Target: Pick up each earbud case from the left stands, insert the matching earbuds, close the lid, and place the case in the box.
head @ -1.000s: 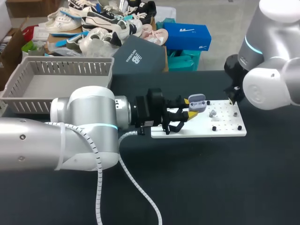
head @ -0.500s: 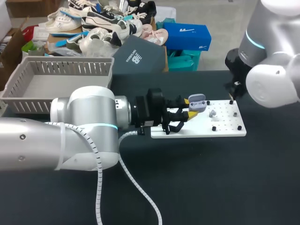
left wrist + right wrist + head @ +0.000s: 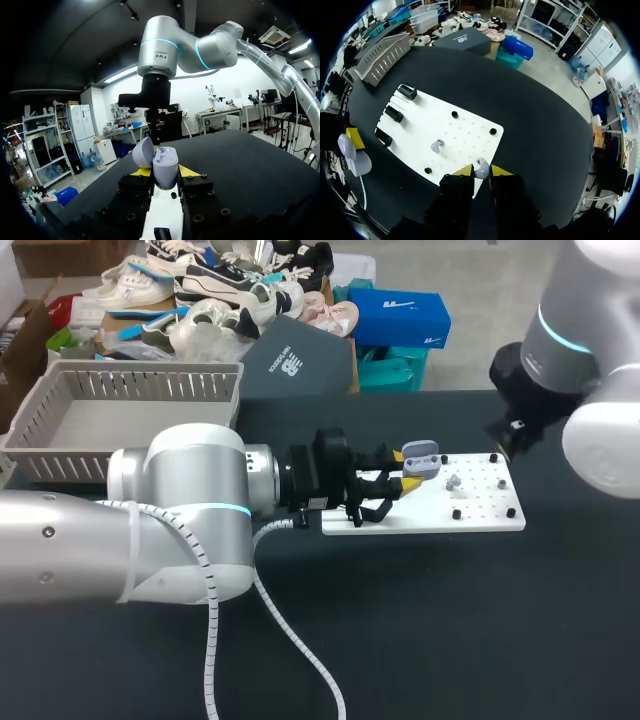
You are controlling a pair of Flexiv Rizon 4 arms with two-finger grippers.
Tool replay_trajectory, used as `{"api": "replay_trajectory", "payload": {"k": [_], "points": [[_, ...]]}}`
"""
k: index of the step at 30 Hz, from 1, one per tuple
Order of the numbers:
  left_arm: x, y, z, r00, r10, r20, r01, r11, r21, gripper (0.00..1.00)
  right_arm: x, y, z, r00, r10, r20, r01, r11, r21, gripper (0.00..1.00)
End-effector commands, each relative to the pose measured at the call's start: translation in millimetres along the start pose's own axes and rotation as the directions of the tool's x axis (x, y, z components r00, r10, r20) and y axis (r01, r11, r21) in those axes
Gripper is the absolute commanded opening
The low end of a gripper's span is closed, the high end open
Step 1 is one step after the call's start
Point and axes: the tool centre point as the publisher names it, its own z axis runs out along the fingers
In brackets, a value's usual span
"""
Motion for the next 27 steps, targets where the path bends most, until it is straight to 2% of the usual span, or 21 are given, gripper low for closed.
{"api": "replay_trajectory", "payload": {"k": [1, 12, 14, 16, 17, 18, 19, 22, 27], "points": [[0.7, -1.3, 1, 1.0, 0.002, 0.003, -0.002, 1.0, -0.009, 0.0, 6, 1, -1, 0.999, 0.003, 0.04, -0.003, 1.0, 0.011, 0.0], [0.7, -1.3, 1, 1.0, 0.002, 0.003, -0.002, 1.0, -0.009, 0.0, 6, 1, -1, 0.999, 0.003, 0.04, -0.003, 1.0, 0.011, 0.0], [0.7, -1.3, 1, 1.0, 0.002, 0.003, -0.002, 1.0, -0.009, 0.0, 14, 0, -1, 0.996, 0.077, 0.044, -0.077, 0.997, -0.008, 0.0], [0.7, -1.3, 1, 1.0, 0.002, 0.003, -0.002, 1.0, -0.009, 0.0, 25, 0, -2, 0.981, 0.195, 0.026, -0.195, 0.98, 0.024, 0.0], [0.7, -1.3, 1, 1.0, 0.002, 0.003, -0.002, 1.0, -0.009, 0.0, 32, -2, -4, 0.963, 0.268, 0.01, -0.269, 0.963, 0.008, 0.0], [0.7, -1.3, 1, 1.0, 0.002, 0.003, -0.002, 1.0, -0.009, 0.0, 39, -3, -6, 0.944, 0.328, 0.018, -0.329, 0.943, 0.045, 0.0], [0.7, -1.3, 1, 1.0, 0.002, 0.003, -0.002, 1.0, -0.009, 0.0, 47, -3, -9, 0.922, 0.387, 0.01, -0.387, 0.921, 0.034, 0.0], [0.7, -1.3, 1, 1.0, 0.002, 0.003, -0.002, 1.0, -0.009, 0.0, 67, 4, -24, 0.837, 0.547, -0.001, -0.546, 0.836, 0.059, 0.0], [0.7, -1.3, 1, 1.0, 0.002, 0.003, -0.002, 1.0, -0.009, 0.0, 90, 27, -48, 0.692, 0.722, -0.018, -0.717, 0.69, 0.099, 0.0]]}}
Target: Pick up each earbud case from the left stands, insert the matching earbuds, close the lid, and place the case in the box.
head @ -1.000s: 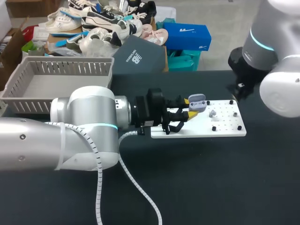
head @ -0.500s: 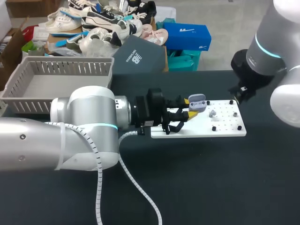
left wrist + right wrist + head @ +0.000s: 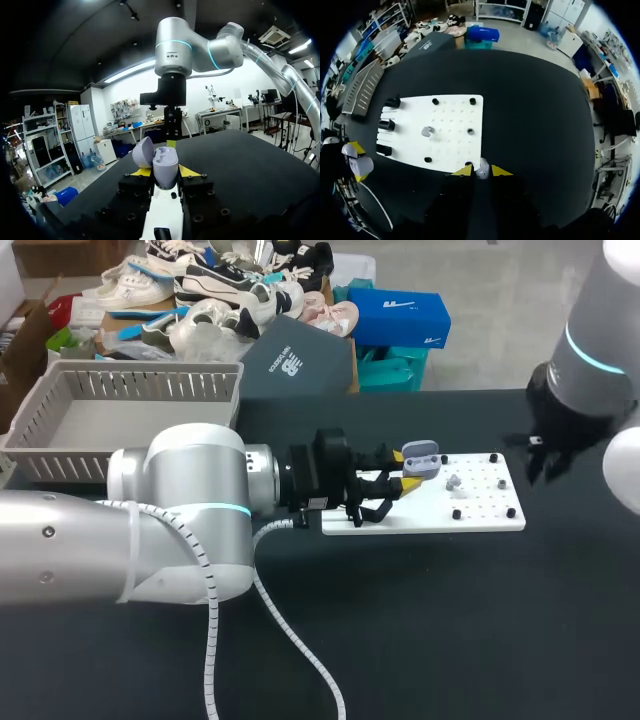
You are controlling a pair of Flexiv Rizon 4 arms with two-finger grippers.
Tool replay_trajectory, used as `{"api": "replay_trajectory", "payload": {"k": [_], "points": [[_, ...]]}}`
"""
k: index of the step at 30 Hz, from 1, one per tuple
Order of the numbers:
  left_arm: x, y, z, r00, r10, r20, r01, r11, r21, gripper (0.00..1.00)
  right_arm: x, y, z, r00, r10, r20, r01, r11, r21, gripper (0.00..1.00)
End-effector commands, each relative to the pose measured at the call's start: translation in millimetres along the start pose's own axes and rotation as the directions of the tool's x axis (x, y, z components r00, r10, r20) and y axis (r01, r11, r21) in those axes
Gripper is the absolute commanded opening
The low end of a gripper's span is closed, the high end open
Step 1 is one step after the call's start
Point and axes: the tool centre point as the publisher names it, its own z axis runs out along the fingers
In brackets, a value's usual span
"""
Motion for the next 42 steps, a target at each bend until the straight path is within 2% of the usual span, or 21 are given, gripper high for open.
{"api": "replay_trajectory", "payload": {"k": [1, 5, 10, 14, 15, 20, 23, 29, 42], "points": [[0.7, -1.3, 1, 1.0, 0.002, 0.003, -0.002, 1.0, -0.009, 0.0, 49, 10, -36, 0.905, 0.425, 0.034, -0.426, 0.902, 0.074, 0.0], [0.7, -1.3, 1, 1.0, 0.002, 0.003, -0.002, 1.0, -0.009, 0.0, 66, 24, -50, 0.836, 0.548, 0.018, -0.544, 0.824, 0.159, 0.0], [0.7, -1.3, 1, 1.0, 0.002, 0.003, -0.002, 1.0, -0.009, 0.0, 80, 40, -68, 0.754, 0.656, 0.04, -0.648, 0.733, 0.207, 0.0], [0.7, -1.3, 1, 1.0, 0.002, 0.003, -0.002, 1.0, -0.009, 0.0, 89, 54, -82, 0.727, 0.686, 0.025, -0.677, 0.71, 0.193, 0.0], [0.7, -1.3, 1, 1.0, 0.002, 0.003, -0.002, 1.0, -0.009, 0.0, 89, 58, -86, 0.736, 0.677, 0.028, -0.67, 0.721, 0.178, 0.0], [0.7, -1.3, 1, 1.0, 0.002, 0.003, -0.002, 1.0, -0.009, 0.0, 90, 77, -103, 0.714, 0.699, 0.042, -0.694, 0.7, 0.169, 0.0], [0.7, -1.3, 1, 1.0, 0.002, 0.003, -0.002, 1.0, -0.009, 0.0, 86, 89, -113, 0.721, 0.692, 0.05, -0.69, 0.708, 0.147, 0.0], [0.7, -1.3, 1, 1.0, 0.002, 0.003, -0.002, 1.0, -0.009, 0.0, 71, 118, -125, 0.774, 0.629, 0.076, -0.632, 0.761, 0.144, 0.0], [0.7, -1.3, 1, 1.0, 0.002, 0.003, -0.002, 1.0, -0.009, 0.0, 37, 156, -118, 0.849, 0.525, 0.056, -0.527, 0.838, 0.143, 0.0]]}}
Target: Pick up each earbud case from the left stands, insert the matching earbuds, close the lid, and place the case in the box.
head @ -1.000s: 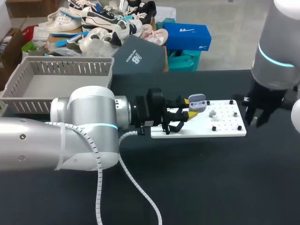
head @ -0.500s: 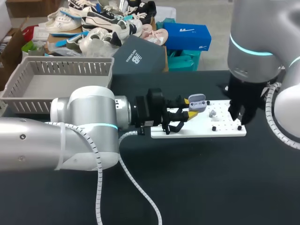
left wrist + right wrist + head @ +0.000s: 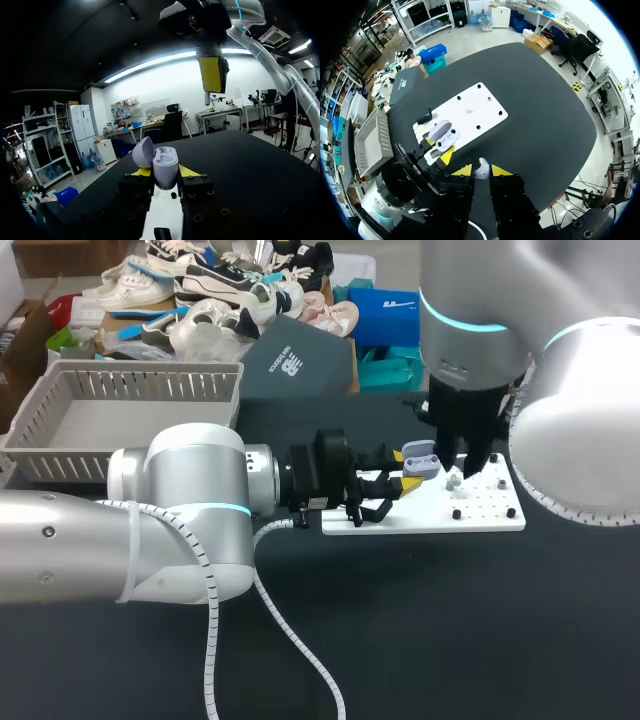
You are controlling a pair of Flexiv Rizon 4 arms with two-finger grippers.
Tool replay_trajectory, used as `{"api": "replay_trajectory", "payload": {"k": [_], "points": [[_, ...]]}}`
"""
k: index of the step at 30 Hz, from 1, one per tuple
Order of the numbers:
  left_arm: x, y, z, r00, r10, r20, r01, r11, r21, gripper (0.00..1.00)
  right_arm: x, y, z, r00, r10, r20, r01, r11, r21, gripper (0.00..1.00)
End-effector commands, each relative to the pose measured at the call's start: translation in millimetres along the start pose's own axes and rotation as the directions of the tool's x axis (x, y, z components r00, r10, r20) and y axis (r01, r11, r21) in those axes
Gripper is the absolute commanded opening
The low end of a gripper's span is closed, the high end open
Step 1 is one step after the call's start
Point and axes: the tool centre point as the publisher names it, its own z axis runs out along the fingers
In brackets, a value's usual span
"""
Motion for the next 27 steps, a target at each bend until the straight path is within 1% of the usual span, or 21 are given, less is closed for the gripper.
{"api": "replay_trajectory", "payload": {"k": [1, 6, 12, 19, 27], "points": [[0.7, -1.3, 1, 1.0, 0.002, 0.003, -0.002, 1.0, -0.008, 0.0, -8, 19, 7, 1.0, -0.015, -0.01, 0.015, 0.999, 0.052, 0.0], [0.7, -1.3, 1, 1.0, 0.002, 0.003, -0.002, 1.0, -0.008, 0.0, -17, 30, 14, 1.0, -0.022, -0.013, 0.022, 0.999, 0.048, 0.0], [0.7, -1.3, 1, 1.0, 0.002, 0.003, -0.002, 1.0, -0.008, 0.0, -20, 40, 24, 0.999, -0.038, -0.029, 0.039, 0.999, 0.036, 0.0], [0.7, -1.3, 1, 1.0, 0.002, 0.003, -0.002, 1.0, -0.008, 0.0, -22, 44, 25, 0.999, -0.042, -0.025, 0.043, 0.999, 0.034, 0.0], [0.7, -1.3, 1, 1.0, 0.002, 0.003, -0.002, 1.0, -0.008, 0.0, -21, 47, 28, 1.0, -0.017, -0.017, 0.017, 1.0, 0.025, 0.0]]}}
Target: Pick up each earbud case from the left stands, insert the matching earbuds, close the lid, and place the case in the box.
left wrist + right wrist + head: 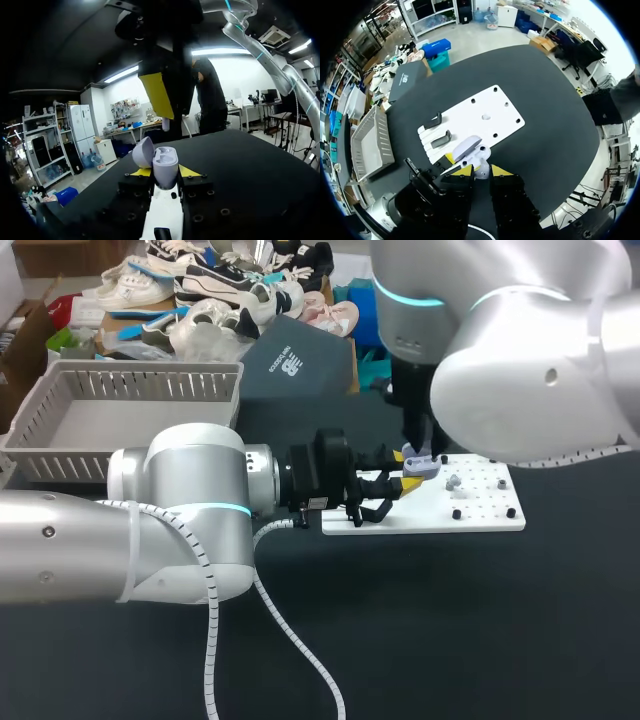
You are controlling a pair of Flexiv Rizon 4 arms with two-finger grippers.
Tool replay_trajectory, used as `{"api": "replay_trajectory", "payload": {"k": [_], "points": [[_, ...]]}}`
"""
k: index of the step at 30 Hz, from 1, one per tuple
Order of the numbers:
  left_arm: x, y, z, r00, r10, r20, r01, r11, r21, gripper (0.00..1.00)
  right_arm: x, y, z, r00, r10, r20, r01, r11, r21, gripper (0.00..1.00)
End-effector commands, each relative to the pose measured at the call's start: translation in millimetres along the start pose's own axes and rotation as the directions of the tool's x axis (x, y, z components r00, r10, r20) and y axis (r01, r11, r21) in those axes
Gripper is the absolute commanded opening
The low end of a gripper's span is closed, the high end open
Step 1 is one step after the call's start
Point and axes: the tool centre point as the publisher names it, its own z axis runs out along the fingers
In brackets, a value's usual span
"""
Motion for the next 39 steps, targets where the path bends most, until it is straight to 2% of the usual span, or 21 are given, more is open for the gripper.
{"api": "replay_trajectory", "payload": {"k": [1, 39], "points": [[0.7, -1.3, 1, 1.0, 0.002, 0.003, -0.002, 1.0, -0.008, 0.0, 2, 1, 4, 1.0, 0.007, 0.006, -0.007, 1.0, -0.003, 0.0], [0.7, -1.3, 1, 1.0, 0.002, 0.003, -0.002, 1.0, -0.008, 0.0, -4, -4, 21, 0.999, 0.026, -0.02, -0.026, 1.0, -0.008, 0.0]]}}
